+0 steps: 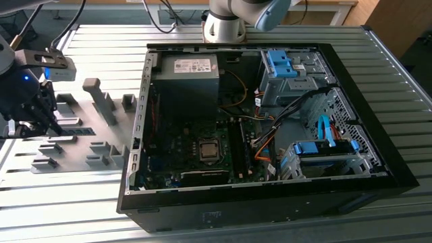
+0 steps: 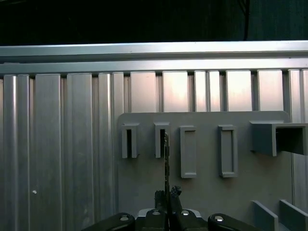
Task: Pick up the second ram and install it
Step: 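Pick up the second ram and move it above second insertion slot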
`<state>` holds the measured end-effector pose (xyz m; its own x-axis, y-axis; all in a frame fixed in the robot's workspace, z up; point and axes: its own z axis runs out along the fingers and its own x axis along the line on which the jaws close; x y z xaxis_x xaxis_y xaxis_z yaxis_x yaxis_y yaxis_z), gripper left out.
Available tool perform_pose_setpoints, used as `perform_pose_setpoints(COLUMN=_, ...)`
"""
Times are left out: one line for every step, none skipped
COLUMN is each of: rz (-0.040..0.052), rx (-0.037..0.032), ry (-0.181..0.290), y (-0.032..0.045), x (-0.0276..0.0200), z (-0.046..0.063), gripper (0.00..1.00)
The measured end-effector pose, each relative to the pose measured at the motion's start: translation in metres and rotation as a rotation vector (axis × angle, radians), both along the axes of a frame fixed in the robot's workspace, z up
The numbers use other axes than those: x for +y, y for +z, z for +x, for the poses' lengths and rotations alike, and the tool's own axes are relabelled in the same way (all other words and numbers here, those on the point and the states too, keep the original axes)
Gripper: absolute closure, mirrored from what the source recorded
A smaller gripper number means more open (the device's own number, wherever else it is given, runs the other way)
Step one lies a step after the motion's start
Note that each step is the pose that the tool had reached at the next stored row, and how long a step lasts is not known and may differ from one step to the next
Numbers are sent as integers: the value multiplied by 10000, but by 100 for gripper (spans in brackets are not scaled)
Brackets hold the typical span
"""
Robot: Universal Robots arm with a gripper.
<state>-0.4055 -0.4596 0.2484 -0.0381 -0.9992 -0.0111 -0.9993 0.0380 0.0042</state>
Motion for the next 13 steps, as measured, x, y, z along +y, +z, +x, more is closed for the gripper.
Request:
perform_pose_setpoints(rz=0, rx=-2, ry=0, y=0, x=0, z=0, gripper=86)
perform_pose_setpoints(rz=0, rx=-1, ry=0, y=2, x=0, z=0, gripper=86)
perform_pose_setpoints(rz=-3, rx=1, ry=0, y=5, x=0, z=0, gripper=86)
perform_pose_setpoints(rz=-2, rx=1, ry=0, y=5, x=0, z=0, gripper=86)
perform_pose_setpoints(rz=-2, rx=2, ry=0, y=15, x=0, z=0, gripper=86)
perform_pose_setpoints(rz=-1, rx=1, ry=0, y=25, x=0, z=0, gripper=86)
perform_pose_setpoints(rz=-2, rx=2, ry=0, y=27, x=0, z=0, gripper=86)
perform_pose_setpoints(rz=-2, rx=2, ry=-1, y=28, x=0, z=0, gripper=86)
perform_pose_setpoints(rz=-3, rx=3, ry=0, y=31, x=0, z=0, gripper=86)
perform_pose_setpoints(rz=-2, rx=2, ry=0, y=33, x=0, z=0, gripper=86)
perform_pose_setpoints(rz=-3, rx=3, ry=0, y=37, x=0, z=0, gripper=86)
perform_pose_setpoints(rz=-3, rx=3, ry=0, y=41, x=0, z=0, gripper=86)
perform_pose_setpoints(rz=-3, rx=3, ry=0, y=46, x=0, z=0, gripper=86)
